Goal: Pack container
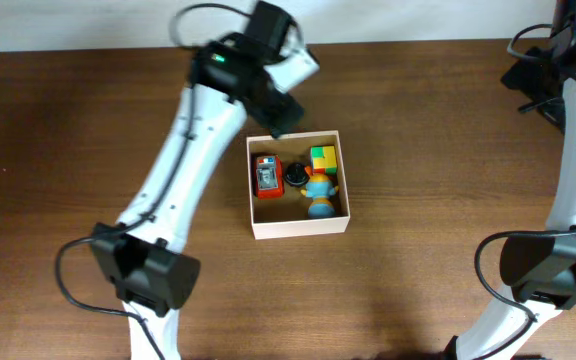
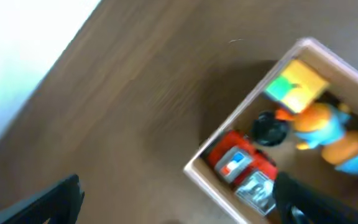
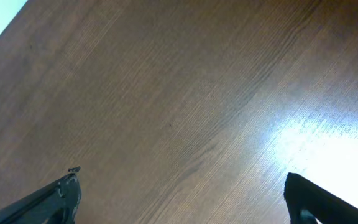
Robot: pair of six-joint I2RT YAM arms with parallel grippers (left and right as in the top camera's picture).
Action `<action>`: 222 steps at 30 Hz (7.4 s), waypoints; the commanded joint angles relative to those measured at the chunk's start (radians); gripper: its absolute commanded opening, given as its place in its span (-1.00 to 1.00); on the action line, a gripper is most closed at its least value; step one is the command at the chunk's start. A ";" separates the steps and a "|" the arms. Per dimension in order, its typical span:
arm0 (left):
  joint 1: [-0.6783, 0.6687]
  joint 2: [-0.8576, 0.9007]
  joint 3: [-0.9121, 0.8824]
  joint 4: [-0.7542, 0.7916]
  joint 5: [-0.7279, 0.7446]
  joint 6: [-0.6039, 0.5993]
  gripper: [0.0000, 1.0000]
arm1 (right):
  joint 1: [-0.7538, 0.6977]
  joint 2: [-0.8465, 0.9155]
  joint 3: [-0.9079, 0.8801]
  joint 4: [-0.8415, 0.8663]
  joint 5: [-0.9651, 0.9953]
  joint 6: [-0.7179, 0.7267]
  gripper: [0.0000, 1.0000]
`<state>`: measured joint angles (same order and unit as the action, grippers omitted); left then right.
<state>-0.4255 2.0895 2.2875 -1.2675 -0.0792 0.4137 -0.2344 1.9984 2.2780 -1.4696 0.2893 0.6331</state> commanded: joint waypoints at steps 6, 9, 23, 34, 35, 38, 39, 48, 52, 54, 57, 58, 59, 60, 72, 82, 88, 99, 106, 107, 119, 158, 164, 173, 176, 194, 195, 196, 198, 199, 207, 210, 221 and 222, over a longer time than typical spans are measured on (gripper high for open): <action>0.186 0.005 0.046 -0.035 0.023 -0.249 0.99 | -0.002 -0.012 0.019 0.000 0.006 0.011 0.97; 0.238 0.005 0.046 -0.061 0.058 -0.253 0.99 | -0.002 -0.012 0.018 0.000 0.006 0.011 0.98; 0.438 0.005 -0.100 -0.302 0.058 -0.422 0.99 | -0.002 -0.012 0.018 0.000 0.006 0.011 0.98; 0.385 -0.031 -0.439 -0.138 0.057 -0.478 0.98 | -0.002 -0.012 0.018 0.000 0.006 0.011 0.97; 0.380 -0.043 -0.476 -0.104 0.057 -0.490 0.98 | -0.002 -0.012 0.018 0.000 0.006 0.011 0.97; 0.376 -0.067 -0.586 -0.008 0.058 -0.525 0.98 | -0.002 -0.012 0.018 0.000 0.006 0.011 0.97; 0.376 -0.069 -0.618 0.013 0.058 -0.533 0.98 | -0.002 -0.012 0.018 0.000 0.006 0.011 0.97; 0.423 -0.069 -0.774 0.107 0.057 -0.533 0.99 | -0.002 -0.012 0.018 0.000 0.006 0.011 0.97; 0.440 -0.069 -0.774 0.109 0.057 -0.533 0.99 | -0.002 -0.012 0.018 0.000 0.006 0.011 0.98; 0.444 -0.069 -0.774 0.108 0.057 -0.533 0.99 | -0.002 -0.012 0.018 0.000 0.006 0.011 0.97; 0.444 -0.069 -0.774 0.105 0.057 -0.533 0.99 | -0.002 -0.012 0.019 0.000 0.006 0.011 0.97; 0.444 -0.069 -0.774 0.101 0.057 -0.533 0.99 | -0.002 -0.012 0.018 0.000 0.006 0.011 0.98; 0.444 -0.069 -0.774 0.096 0.054 -0.533 0.99 | -0.002 -0.012 0.018 -0.001 0.006 0.011 0.97; 0.444 -0.069 -0.774 0.087 0.046 -0.533 0.99 | -0.002 -0.012 0.019 0.000 0.006 0.011 0.98; 0.444 -0.069 -0.782 0.025 -0.024 -0.533 1.00 | -0.002 -0.012 0.018 0.000 0.006 0.011 0.97; 0.444 -0.069 -0.829 0.031 -0.034 -0.533 0.84 | -0.002 -0.012 0.019 0.000 0.006 0.011 0.97; 0.444 -0.069 -0.885 0.075 -0.045 -0.533 0.81 | -0.002 -0.012 0.018 0.000 0.006 0.011 0.97; 0.444 -0.069 -0.888 0.102 -0.045 -0.533 -0.10 | -0.002 -0.012 0.019 0.000 0.006 0.011 0.98; 0.443 -0.069 -0.859 0.123 0.004 -0.533 -0.10 | -0.002 -0.012 0.018 0.000 0.006 0.011 0.97; 0.443 -0.069 -0.840 0.122 0.025 -0.533 -0.10 | -0.002 -0.012 0.019 0.000 0.006 0.011 0.97; 0.439 -0.072 -0.544 0.045 0.595 -0.217 -0.10 | -0.002 -0.012 0.019 0.000 0.006 0.012 0.98; 0.007 -0.108 -0.450 -0.165 0.422 0.259 -0.10 | -0.002 -0.012 0.019 -0.001 0.006 0.011 0.97; 0.007 -0.108 -0.503 -0.132 0.403 0.260 -0.13 | -0.002 -0.012 0.019 -0.001 0.006 0.011 0.98; 0.007 -0.108 -0.568 -0.087 0.404 0.260 -0.14 | -0.002 -0.012 0.019 -0.001 0.006 0.011 0.97; 0.007 -0.108 -0.568 -0.087 0.404 0.260 -0.03 | -0.002 -0.012 0.018 0.000 0.006 0.011 0.98; 0.007 -0.108 -0.568 -0.079 0.404 0.260 0.55 | -0.002 -0.012 0.018 0.000 0.006 0.011 0.98; 0.007 -0.108 -0.568 -0.076 0.404 0.260 0.55 | -0.002 -0.012 0.019 0.000 0.006 0.011 0.97; 0.007 -0.108 -0.568 -0.074 0.404 0.260 0.55 | -0.002 -0.012 0.018 -0.001 0.006 0.011 0.97; 0.007 -0.108 -0.566 -0.072 0.404 0.259 0.55 | -0.002 -0.012 0.019 0.000 0.006 0.011 0.97; 0.007 -0.108 -0.563 -0.072 0.404 0.257 0.54 | -0.002 -0.012 0.018 0.000 0.006 0.011 0.98; 0.008 -0.133 -0.480 -0.083 0.404 0.230 0.54 | -0.002 -0.012 0.018 0.000 0.006 0.011 0.98; 0.011 -0.161 -0.445 -0.078 0.393 0.220 0.56 | -0.002 -0.012 0.019 0.000 0.006 0.011 0.97; 0.071 -0.289 -0.408 0.048 -0.170 -0.335 0.74 | -0.002 -0.012 0.018 0.000 0.006 0.011 0.98; 0.086 -0.299 -0.408 0.053 -0.183 -0.362 0.74 | -0.002 -0.012 0.018 0.000 0.006 0.011 0.98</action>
<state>-0.3828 1.8473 1.8591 -1.2282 -0.0906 0.2611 -0.2344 1.9980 2.2780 -1.4696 0.2897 0.6327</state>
